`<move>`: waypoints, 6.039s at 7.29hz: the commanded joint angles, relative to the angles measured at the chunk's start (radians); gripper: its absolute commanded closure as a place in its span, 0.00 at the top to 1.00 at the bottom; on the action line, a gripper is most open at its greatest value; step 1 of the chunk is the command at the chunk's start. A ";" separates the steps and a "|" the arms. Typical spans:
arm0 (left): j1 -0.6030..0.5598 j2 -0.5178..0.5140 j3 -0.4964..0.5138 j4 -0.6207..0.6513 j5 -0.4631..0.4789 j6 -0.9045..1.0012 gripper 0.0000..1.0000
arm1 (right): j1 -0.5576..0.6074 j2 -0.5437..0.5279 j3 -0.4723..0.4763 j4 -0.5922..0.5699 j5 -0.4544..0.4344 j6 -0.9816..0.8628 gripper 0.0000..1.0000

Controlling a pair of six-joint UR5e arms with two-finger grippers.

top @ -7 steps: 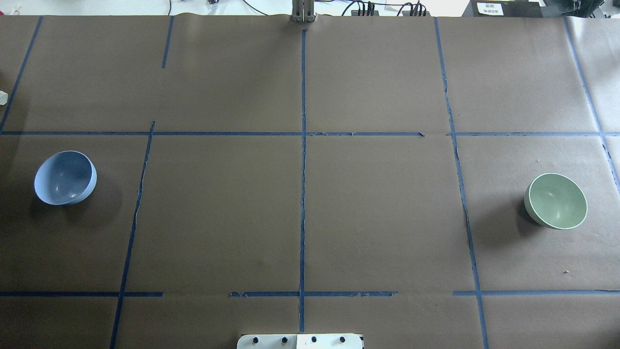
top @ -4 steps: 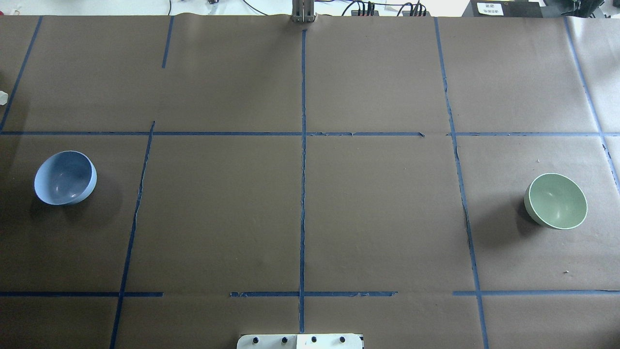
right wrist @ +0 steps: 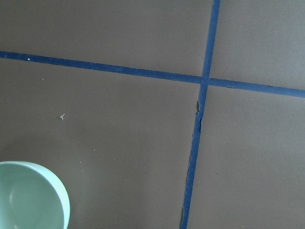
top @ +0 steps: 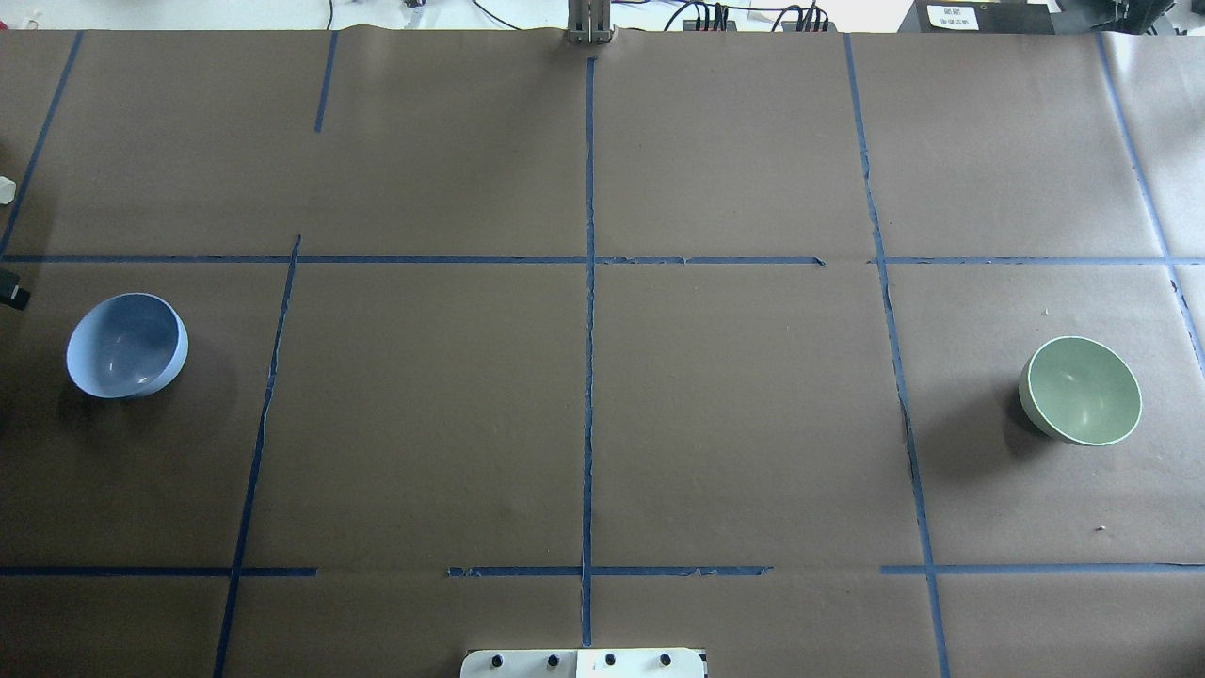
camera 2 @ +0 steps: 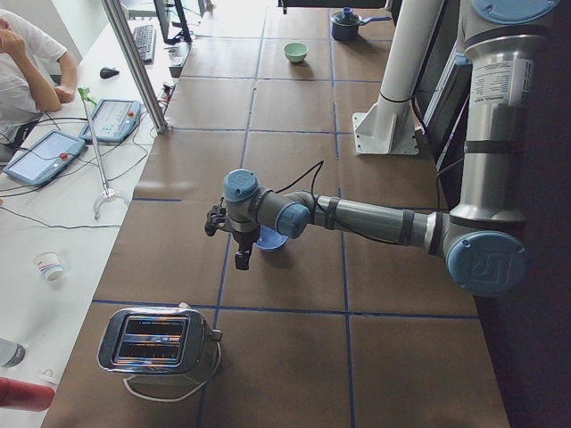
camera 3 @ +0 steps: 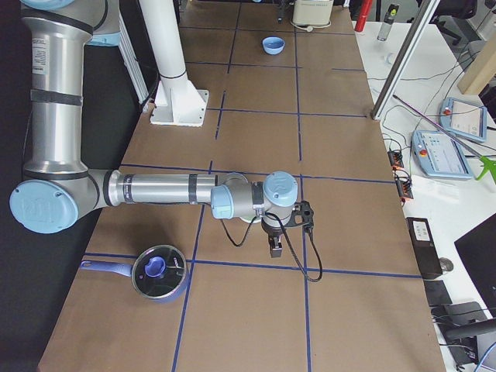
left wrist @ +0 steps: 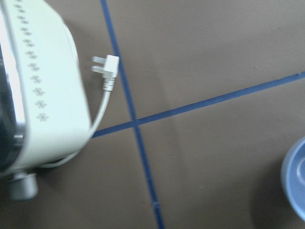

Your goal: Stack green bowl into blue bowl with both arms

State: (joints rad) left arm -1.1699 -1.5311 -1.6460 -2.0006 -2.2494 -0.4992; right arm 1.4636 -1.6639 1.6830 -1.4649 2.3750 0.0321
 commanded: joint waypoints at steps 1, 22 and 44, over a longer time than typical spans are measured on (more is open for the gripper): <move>0.125 0.015 0.041 -0.199 0.051 -0.215 1.00 | 0.000 -0.001 0.000 -0.002 0.000 0.000 1.00; 0.661 -0.750 0.110 0.229 0.312 -0.894 0.09 | 0.000 -0.008 -0.002 -0.003 0.004 0.005 1.00; -0.336 -0.038 -0.038 0.540 -0.127 0.719 1.00 | -0.413 -0.146 -0.126 0.808 -0.096 0.793 0.00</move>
State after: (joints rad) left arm -1.5064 -1.5694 -1.6807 -1.4603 -2.3761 0.2188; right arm 1.0535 -1.8131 1.5557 -0.6635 2.2761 0.8198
